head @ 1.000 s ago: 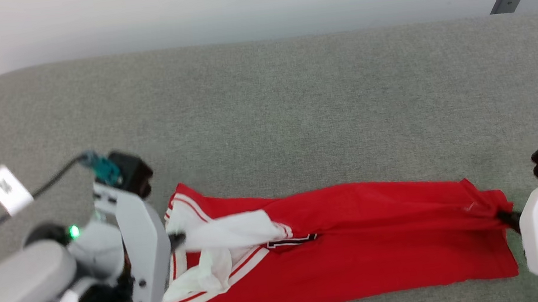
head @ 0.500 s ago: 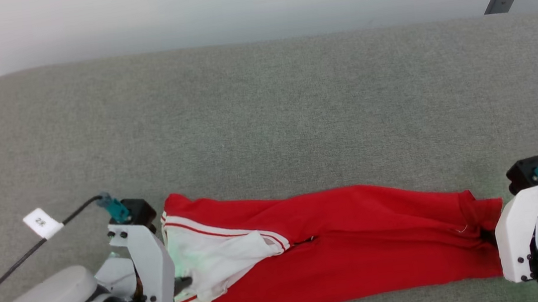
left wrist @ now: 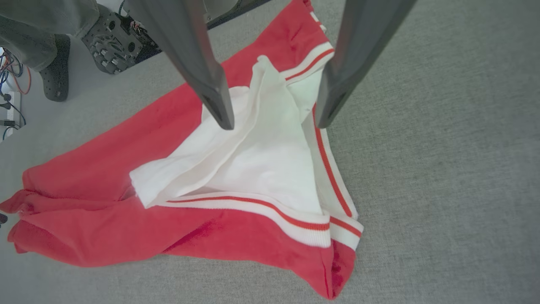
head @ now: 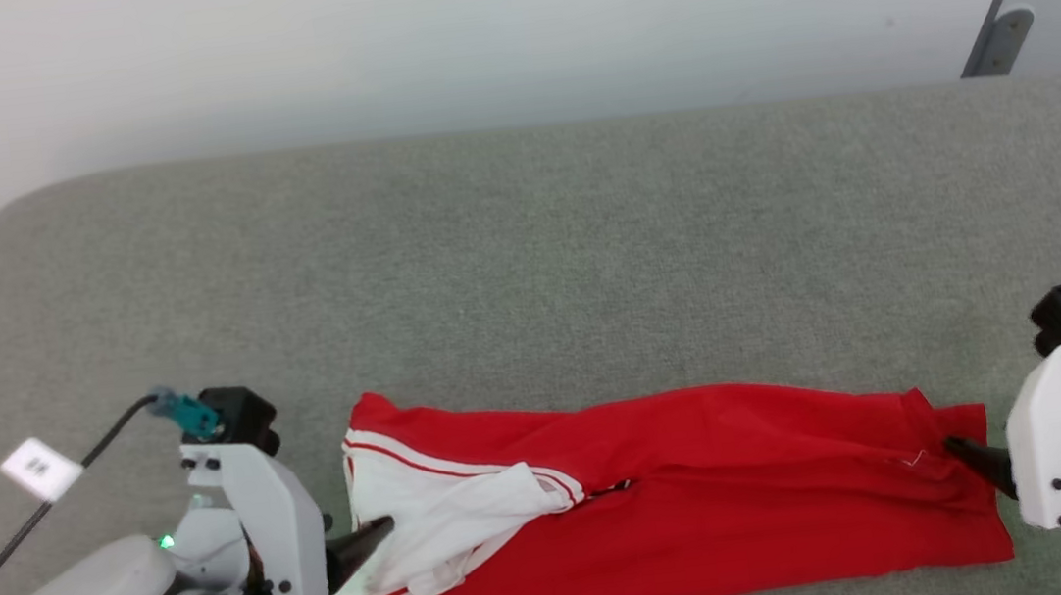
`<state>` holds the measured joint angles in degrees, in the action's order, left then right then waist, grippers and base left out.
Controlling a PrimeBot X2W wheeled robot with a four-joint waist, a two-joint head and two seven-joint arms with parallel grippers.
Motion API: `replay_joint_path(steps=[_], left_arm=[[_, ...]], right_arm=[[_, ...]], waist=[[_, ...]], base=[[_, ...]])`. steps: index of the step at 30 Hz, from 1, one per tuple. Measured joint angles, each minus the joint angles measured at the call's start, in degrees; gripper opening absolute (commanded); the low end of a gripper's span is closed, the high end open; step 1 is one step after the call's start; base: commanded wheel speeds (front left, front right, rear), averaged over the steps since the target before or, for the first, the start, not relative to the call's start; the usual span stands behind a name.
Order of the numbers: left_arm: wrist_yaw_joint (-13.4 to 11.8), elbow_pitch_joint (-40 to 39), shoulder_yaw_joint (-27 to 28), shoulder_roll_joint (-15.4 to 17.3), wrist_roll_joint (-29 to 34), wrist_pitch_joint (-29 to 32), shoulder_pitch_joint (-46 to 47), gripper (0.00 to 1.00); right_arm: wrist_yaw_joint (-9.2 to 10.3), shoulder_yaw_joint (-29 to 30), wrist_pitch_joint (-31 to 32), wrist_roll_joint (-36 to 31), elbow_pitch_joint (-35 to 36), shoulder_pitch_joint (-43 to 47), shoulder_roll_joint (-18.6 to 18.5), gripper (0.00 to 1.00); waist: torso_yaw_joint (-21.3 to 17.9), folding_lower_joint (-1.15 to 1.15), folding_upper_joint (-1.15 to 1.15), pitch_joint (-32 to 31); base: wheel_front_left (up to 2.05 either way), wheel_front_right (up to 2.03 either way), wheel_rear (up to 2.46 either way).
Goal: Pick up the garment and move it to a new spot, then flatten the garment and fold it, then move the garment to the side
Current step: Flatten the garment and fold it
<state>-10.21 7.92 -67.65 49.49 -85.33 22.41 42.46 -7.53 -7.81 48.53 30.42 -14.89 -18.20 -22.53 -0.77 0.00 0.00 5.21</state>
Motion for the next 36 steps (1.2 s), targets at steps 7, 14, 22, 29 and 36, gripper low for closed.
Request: replay_joint_path(steps=[7,14,22,29,36], left_arm=[[-1.2,-5.7,2.3,3.1,4.1,-11.9,-3.1,1.0],[-3.8,-8.0,5.7,4.8,8.5,-29.2,-8.9,1.0],[-6.5,-7.7,13.2,4.1,11.9,-37.3,-16.6,1.0],[-5.1,-7.8,32.1,-3.8,24.5,-37.4,-28.6,1.0],[-0.4,-7.6,46.6,-12.2,35.6,-37.4,-38.4,1.0]], right_arm=[[0.0,4.2,2.0,-0.2,1.7,2.0,-0.3,1.0],[0.0,8.4,4.0,-1.7,1.1,4.5,0.9,1.0],[0.0,12.3,4.4,-2.8,-1.7,6.1,2.5,1.0],[0.0,13.3,3.1,-3.1,-6.4,5.5,3.1,1.0],[0.05,11.4,2.5,-1.8,-12.4,3.0,1.8,0.0]], waist=[[1.3,0.0,0.0,-1.6],[3.5,0.0,0.0,-1.9],[6.5,0.0,0.0,-1.4],[9.1,0.0,0.0,-0.4],[11.1,0.0,0.0,0.3]], base=[[0.0,0.0,0.0],[0.0,0.0,0.0],[0.0,0.0,0.0],[0.0,0.0,0.0],[0.0,0.0,0.0]])
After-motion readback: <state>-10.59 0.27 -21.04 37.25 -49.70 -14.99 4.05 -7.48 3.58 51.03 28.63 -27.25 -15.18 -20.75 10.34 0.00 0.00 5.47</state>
